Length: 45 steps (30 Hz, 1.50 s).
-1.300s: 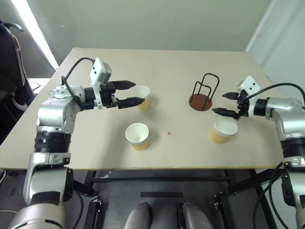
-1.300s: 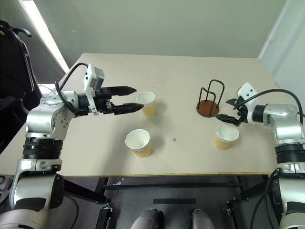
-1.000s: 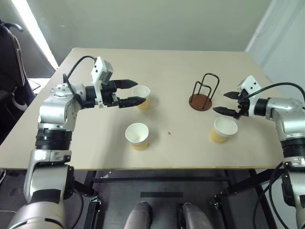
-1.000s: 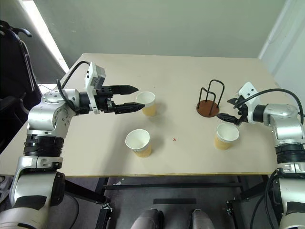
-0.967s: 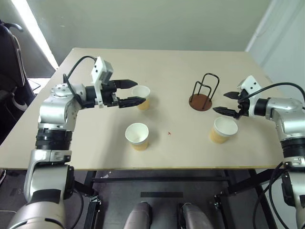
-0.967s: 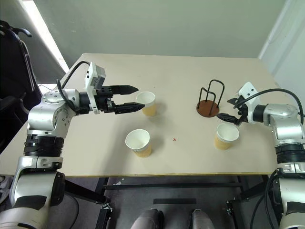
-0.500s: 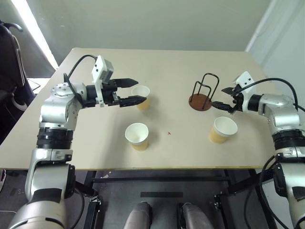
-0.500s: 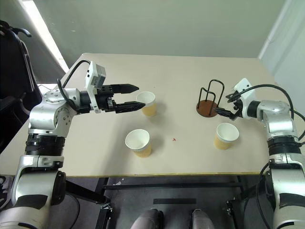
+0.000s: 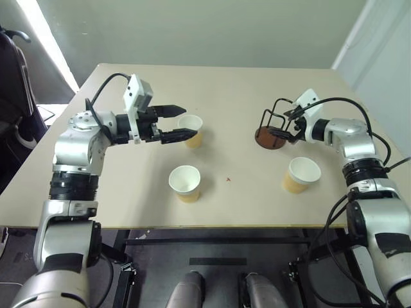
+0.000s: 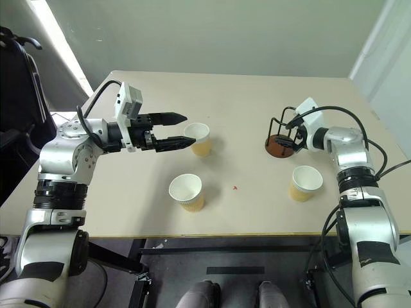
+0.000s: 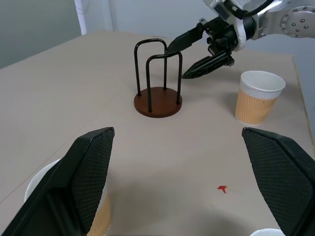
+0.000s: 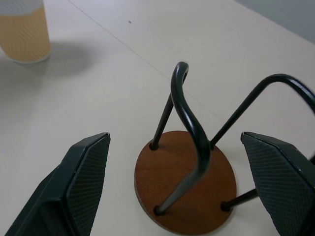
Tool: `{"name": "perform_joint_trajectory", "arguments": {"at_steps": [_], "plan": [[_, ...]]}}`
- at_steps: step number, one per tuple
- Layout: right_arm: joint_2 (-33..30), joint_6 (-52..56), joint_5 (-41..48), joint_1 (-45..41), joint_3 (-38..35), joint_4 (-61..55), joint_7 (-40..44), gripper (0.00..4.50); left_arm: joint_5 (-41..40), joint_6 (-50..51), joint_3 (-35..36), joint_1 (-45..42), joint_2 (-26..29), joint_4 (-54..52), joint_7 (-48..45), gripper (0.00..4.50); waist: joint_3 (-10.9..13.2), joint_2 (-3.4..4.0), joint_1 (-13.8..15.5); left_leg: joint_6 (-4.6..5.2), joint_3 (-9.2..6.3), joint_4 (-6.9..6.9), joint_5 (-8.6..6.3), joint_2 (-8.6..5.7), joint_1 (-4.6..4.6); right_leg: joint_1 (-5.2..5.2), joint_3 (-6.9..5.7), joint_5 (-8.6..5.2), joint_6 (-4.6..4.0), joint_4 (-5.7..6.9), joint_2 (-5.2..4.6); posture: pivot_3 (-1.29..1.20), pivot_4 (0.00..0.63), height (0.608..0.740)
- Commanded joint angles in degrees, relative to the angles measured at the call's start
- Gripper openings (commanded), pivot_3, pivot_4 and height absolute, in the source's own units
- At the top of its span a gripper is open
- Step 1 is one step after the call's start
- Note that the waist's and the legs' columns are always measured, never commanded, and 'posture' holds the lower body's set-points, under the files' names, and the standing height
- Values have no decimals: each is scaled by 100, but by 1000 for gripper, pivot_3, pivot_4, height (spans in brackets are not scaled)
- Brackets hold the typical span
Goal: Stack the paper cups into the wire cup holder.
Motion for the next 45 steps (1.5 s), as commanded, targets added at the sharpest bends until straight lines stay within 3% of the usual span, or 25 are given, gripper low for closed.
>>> {"name": "perform_joint_trajectory", "arguments": {"at_steps": [1,3,12,20,26,34,45], "plan": [[-26,-171,-83,-229,-29,82,-150,3954,-4,-67,96,-92,58,-94,20,4500,0,0,3,0,0,0,0,0,-1,-1,0,0,0,0,0,0,150,740],[-54,-186,-144,-283,-30,188,-233,3419,0,-76,109,-92,79,-86,22,4500,0,0,1,0,0,0,0,0,-4,-4,-1,0,0,0,0,0,150,740],[-182,20,-171,-330,-67,221,-130,79,22,-121,85,-129,77,-15,-1,4500,0,0,-1,-3,0,0,0,1,-7,-7,-1,1,0,1,0,0,150,740],[-340,731,141,-86,-121,-743,581,31,16,-1,-147,-159,206,-96,-533,4500,0,0,-6,-7,-1,0,3,1,-28,-25,-4,1,0,2,0,0,150,740],[-475,1629,554,469,-111,-2388,1097,31,1,143,-346,-492,536,-129,-1169,4500,0,0,-1,-13,-3,-1,6,1,-43,-38,-6,1,0,1,1,0,150,740],[-614,2727,977,1370,56,-4642,1224,31,-12,216,-442,-663,674,-304,-1501,4500,0,0,-14,-11,-4,2,8,1,-40,-34,-6,0,-1,1,1,0,150,740],[-800,3355,1366,1877,227,-5955,1180,31,-191,651,-591,-378,1148,-1071,-2122,4500,0,0,-56,-8,-4,8,9,2,-38,-31,-5,0,-1,0,2,0,150,740]]}}
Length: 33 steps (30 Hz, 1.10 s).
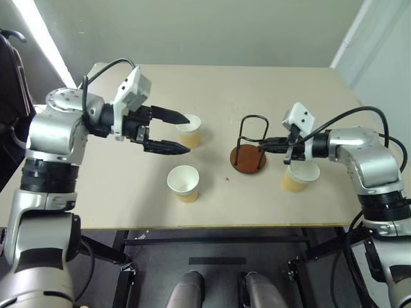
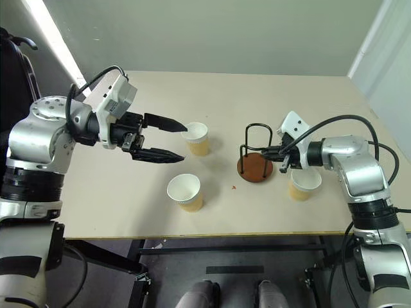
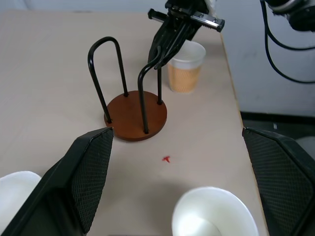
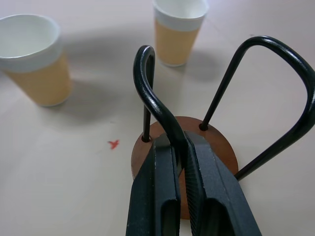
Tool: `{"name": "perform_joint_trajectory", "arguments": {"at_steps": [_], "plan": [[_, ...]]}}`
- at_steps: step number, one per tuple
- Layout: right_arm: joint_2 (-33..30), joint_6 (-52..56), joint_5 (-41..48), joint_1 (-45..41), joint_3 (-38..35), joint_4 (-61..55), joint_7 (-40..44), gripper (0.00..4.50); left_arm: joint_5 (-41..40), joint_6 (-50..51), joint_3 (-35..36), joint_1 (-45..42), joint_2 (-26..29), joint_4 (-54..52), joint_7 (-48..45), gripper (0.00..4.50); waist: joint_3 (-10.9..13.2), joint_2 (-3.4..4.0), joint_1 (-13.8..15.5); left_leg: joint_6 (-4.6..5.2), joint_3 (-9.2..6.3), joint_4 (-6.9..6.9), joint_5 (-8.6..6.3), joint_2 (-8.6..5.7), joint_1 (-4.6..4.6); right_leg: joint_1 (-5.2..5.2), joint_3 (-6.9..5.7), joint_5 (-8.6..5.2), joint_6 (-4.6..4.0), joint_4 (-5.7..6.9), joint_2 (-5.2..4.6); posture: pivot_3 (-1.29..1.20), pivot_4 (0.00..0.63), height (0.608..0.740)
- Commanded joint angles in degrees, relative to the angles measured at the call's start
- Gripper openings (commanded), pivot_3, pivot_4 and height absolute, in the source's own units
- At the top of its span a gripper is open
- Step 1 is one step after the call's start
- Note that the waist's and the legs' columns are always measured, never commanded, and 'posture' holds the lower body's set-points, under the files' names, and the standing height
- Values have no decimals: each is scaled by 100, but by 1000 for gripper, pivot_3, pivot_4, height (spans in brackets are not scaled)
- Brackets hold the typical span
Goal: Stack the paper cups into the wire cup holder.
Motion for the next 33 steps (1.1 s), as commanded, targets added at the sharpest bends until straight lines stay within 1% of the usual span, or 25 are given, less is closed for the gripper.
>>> {"name": "perform_joint_trajectory", "arguments": {"at_steps": [1,7,14,21,28,33], "plan": [[-103,123,221,19,-69,-510,-24,31,-167,154,24,72,229,-429,-255,4500,0,0,0,0,0,1,0,0,1,1,0,0,0,0,0,0,150,740],[-176,148,304,128,8,-726,-39,31,-292,269,-63,232,537,-696,-368,4500,0,0,-4,2,-1,5,1,1,2,3,0,-8,-13,2,0,0,150,740],[-381,121,392,424,131,-1081,25,31,-425,377,-50,323,620,-859,-360,4500,0,0,-3,4,-1,7,1,0,2,6,0,-11,-18,1,0,0,150,740],[-477,55,471,516,182,-1188,57,31,-513,351,-152,321,736,-896,-368,4500,0,0,-8,4,-1,8,2,1,4,7,0,-12,-19,3,1,0,150,740],[-457,-65,488,589,224,-1141,63,31,-512,338,-184,323,760,-908,-364,4500,0,0,-7,5,-1,9,1,1,4,8,0,-16,-26,2,1,0,150,740],[-521,-353,430,698,303,-1018,241,31,-548,398,-153,366,766,-979,-314,4500,0,0,-7,5,-1,9,1,1,4,8,1,-16,-25,2,1,0,150,740]]}}
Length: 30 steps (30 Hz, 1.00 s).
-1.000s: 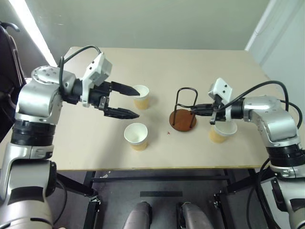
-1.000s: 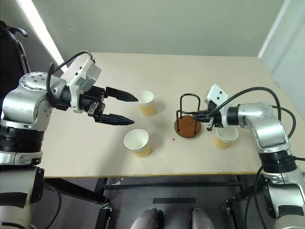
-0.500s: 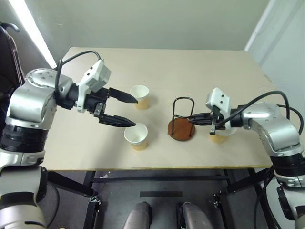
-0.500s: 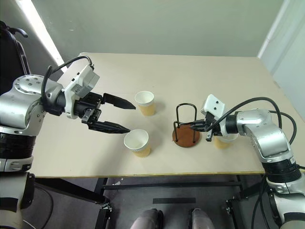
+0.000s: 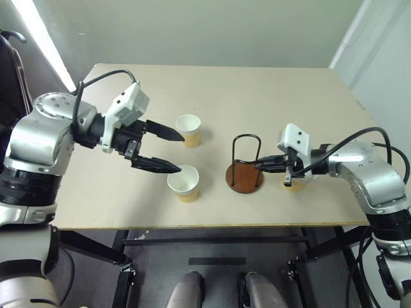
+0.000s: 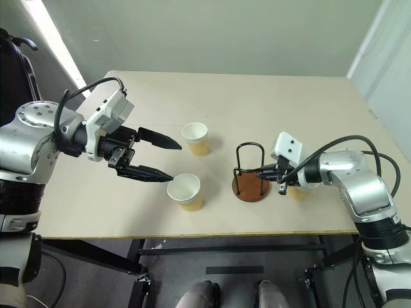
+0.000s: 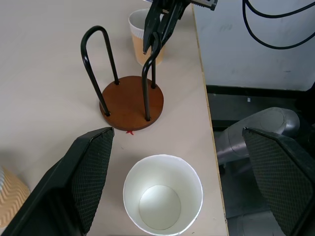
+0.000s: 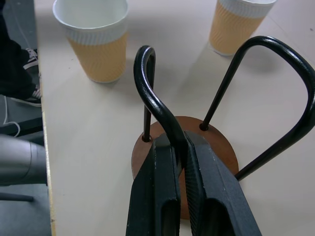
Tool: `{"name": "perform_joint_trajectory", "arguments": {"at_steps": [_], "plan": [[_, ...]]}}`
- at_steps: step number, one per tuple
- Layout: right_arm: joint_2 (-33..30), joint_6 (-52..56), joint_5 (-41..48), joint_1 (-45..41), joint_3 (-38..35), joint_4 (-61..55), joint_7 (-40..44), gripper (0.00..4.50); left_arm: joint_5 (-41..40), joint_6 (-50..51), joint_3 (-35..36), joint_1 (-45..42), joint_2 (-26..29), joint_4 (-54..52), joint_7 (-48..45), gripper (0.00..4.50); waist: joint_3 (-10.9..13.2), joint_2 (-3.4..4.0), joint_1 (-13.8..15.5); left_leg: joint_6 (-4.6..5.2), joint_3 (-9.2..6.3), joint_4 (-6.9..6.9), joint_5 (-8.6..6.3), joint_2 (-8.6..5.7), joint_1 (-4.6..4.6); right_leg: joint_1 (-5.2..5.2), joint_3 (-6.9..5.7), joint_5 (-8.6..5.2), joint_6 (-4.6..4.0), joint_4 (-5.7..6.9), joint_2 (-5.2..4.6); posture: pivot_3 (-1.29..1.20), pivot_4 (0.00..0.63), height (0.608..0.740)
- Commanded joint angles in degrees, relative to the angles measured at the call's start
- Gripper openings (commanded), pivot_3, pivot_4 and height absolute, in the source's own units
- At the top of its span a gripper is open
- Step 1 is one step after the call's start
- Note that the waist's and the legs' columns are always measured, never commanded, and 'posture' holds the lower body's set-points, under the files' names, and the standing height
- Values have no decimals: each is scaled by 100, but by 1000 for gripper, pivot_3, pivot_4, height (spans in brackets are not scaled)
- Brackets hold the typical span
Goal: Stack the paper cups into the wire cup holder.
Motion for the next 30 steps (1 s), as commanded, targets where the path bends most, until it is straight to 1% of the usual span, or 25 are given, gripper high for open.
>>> {"name": "perform_joint_trajectory", "arguments": {"at_steps": [1,7,9,10,14,15,20,30], "plan": [[-112,-287,30,26,21,-20,141,31,-94,62,106,-13,97,-212,-168,4500,0,0,0,0,0,0,0,0,0,0,0,0,0,0,0,0,150,740],[-176,-418,-31,33,110,66,195,31,-81,58,105,-22,84,-190,-157,4500,0,0,-1,0,0,1,0,0,2,2,0,0,-1,0,0,0,150,740],[-204,-452,-89,46,133,106,172,556,-66,36,96,-23,66,-176,-148,4500,0,0,-1,0,0,1,0,0,2,3,0,0,-1,0,0,0,150,740],[-212,-455,-105,51,134,115,154,745,-62,27,93,-23,55,-171,-142,4500,0,0,0,0,0,1,0,0,2,3,0,0,-1,0,0,0,150,740],[-234,-455,-125,66,88,134,107,2080,-46,-11,79,-14,16,-147,-130,4500,0,0,0,0,0,1,0,0,2,3,0,0,0,-1,0,0,150,740],[-238,-459,-133,67,76,140,85,2483,-43,-18,78,-12,10,-141,-130,4500,0,0,0,0,0,1,0,0,2,3,0,0,0,0,0,0,150,740],[-263,-445,-171,14,-7,105,-35,4223,2,-98,62,-41,-19,-53,-144,4500,0,0,0,1,0,1,0,0,3,3,1,0,0,0,0,0,150,740],[-558,-145,131,-145,-503,-266,-147,4223,100,-323,94,-14,-45,39,-140,4500,0,0,1,1,0,1,-1,0,2,4,0,0,0,-1,0,0,150,740]]}}
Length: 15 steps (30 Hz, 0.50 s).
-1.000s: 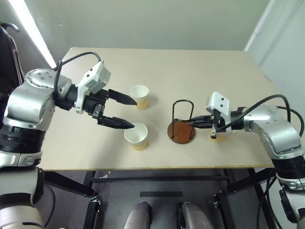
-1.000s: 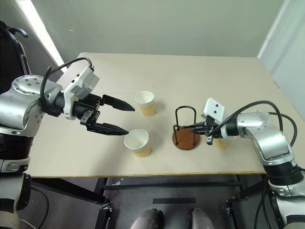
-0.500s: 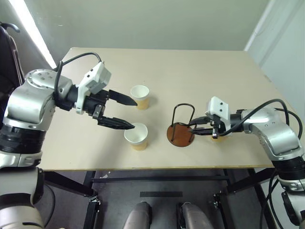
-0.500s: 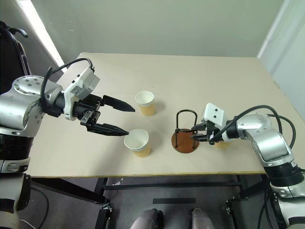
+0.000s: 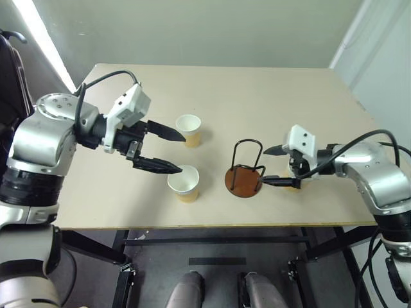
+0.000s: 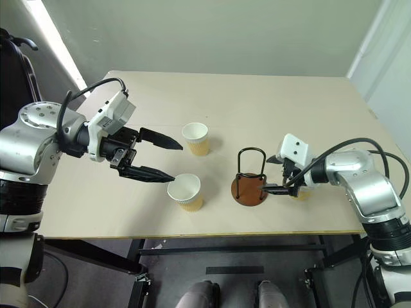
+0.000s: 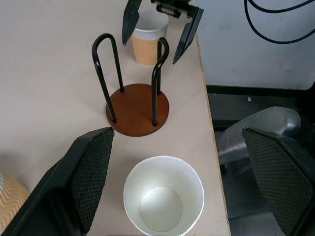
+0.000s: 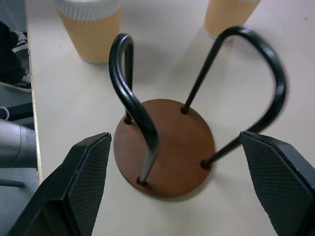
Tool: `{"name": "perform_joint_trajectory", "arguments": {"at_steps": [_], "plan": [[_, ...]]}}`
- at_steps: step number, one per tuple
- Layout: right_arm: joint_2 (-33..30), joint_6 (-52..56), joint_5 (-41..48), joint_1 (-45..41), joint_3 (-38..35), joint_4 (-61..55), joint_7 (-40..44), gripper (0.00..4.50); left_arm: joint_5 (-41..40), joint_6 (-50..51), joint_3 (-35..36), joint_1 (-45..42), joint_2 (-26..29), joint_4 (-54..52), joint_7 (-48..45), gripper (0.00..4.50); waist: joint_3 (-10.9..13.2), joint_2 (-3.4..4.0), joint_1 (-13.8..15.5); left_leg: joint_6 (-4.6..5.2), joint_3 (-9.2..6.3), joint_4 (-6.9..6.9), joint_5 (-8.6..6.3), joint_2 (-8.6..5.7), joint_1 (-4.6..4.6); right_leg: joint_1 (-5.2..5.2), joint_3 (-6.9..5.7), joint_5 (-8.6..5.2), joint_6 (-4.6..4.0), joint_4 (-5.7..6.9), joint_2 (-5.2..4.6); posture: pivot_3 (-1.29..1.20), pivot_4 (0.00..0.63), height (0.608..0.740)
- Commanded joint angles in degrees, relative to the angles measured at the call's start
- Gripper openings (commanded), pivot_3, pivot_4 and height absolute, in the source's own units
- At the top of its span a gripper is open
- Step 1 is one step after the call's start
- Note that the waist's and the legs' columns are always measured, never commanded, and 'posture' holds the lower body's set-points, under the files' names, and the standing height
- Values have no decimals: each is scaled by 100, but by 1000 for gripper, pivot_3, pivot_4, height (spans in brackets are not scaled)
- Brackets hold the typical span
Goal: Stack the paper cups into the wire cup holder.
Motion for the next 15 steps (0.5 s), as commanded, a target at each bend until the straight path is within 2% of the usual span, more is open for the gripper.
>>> {"name": "perform_joint_trajectory", "arguments": {"at_steps": [1,7,15], "plan": [[-194,99,194,-263,-477,-348,-124,4223,38,-212,107,-59,16,21,-131,4500,0,0,-1,0,0,0,0,0,0,0,0,0,0,0,0,0,150,740],[-467,173,352,-391,-623,-552,-45,4223,67,-324,124,-162,-2,151,-113,4500,0,0,2,0,0,-1,0,0,1,0,0,-3,-3,0,0,0,150,740],[-1319,119,587,65,-794,-928,485,4223,-164,-88,404,-403,-429,416,346,4500,0,0,28,3,0,2,-2,-1,-3,3,0,-5,-2,-3,-1,0,150,740]]}}
